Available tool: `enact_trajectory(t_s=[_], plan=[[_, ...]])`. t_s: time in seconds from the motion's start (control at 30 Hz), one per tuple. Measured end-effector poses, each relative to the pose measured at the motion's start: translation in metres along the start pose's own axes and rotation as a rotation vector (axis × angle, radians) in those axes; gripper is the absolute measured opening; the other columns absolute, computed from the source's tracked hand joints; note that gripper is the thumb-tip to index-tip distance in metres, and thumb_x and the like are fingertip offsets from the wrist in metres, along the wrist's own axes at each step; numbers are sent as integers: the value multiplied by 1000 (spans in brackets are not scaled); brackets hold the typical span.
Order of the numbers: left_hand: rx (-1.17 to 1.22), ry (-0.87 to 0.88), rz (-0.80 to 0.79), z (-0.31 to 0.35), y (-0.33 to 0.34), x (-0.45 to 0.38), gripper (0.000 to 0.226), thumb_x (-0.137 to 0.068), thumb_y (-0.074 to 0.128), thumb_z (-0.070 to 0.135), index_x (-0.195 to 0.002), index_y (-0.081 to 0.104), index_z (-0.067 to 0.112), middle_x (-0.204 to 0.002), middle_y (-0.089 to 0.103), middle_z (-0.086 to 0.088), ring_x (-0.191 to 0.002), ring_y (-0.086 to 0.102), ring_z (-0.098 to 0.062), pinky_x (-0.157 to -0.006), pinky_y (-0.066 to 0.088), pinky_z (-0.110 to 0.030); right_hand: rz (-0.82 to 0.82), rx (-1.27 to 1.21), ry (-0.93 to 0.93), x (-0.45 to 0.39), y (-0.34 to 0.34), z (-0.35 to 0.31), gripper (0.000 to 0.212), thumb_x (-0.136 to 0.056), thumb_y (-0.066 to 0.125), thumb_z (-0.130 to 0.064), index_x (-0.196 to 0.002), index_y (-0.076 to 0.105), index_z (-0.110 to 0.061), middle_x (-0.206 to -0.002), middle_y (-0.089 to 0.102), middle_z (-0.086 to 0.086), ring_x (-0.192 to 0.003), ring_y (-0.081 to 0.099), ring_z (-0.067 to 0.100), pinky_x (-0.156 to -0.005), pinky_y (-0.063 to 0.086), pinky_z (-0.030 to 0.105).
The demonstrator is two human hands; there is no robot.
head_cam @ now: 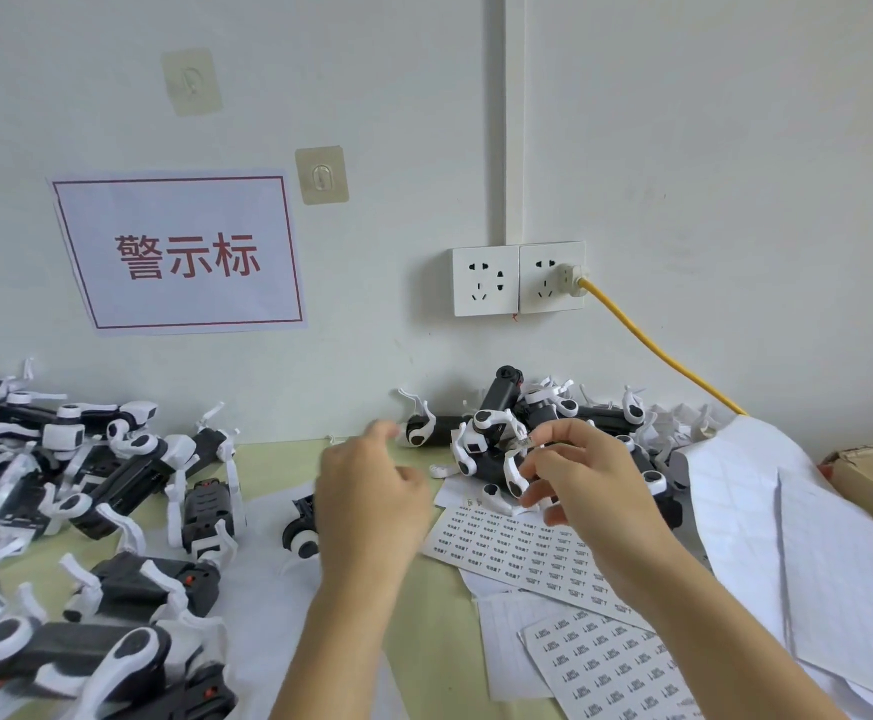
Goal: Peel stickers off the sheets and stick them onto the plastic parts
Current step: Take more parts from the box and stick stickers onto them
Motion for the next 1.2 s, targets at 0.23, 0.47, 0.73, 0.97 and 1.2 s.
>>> enact_trajectory(t_s=[0.23, 0.47, 0.73, 0.97, 1.2], plan=[[-622, -217, -375, -51, 19, 4, 33, -91, 47, 22, -123, 40, 23, -115, 44, 0, -123, 37, -26, -96, 29, -43, -125, -95, 31, 1, 9, -1, 23, -90, 47, 6, -82, 57, -13, -73, 56, 1, -64, 62, 17, -53, 43, 24], [-557, -243, -200, -55, 2, 0, 13, -91, 48, 9, -92, 41, 20, -97, 41, 2, -114, 41, -24, -89, 28, -39, -125, -134, 31, 1, 8, -1, 19, -92, 51, 4, -86, 60, -12, -78, 56, 3, -64, 64, 18, -54, 43, 25], [242, -313, -150, -44, 6, -1, 15, -85, 71, 28, -84, 67, 13, -70, 72, -1, -71, 68, -21, -64, 55, -30, -115, -139, -44, 0, 7, -9, 10, -93, 61, -8, -87, 61, -16, -74, 60, -3, -65, 59, 14, -54, 45, 24], [751, -322, -312, -3, 41, 13, 17, -79, 79, 29, -95, 74, 27, -82, 76, -1, -69, 69, -14, -63, 51, -28, -208, -107, -155, 6, 17, -22, 13, -94, 65, -17, -82, 68, -14, -57, 43, 3, -50, 34, 18, -50, 31, 26], [787, -213, -408, 17, 45, 20, 50, -55, 78, 38, -103, 63, 36, -82, 73, 10, -72, 72, -13, -60, 53, -29, -129, 1, -219, 7, 11, -27, 16, -97, 60, -17, -84, 66, -12, -42, 41, -6, -37, 31, 8, -41, 29, 15]])
Point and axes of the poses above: each hand's wrist, its own x-axis away from the middle knuckle, its own y-axis out of the palm, z = x × y, the point moved 10 cm from there along -x, towards the middle knuckle
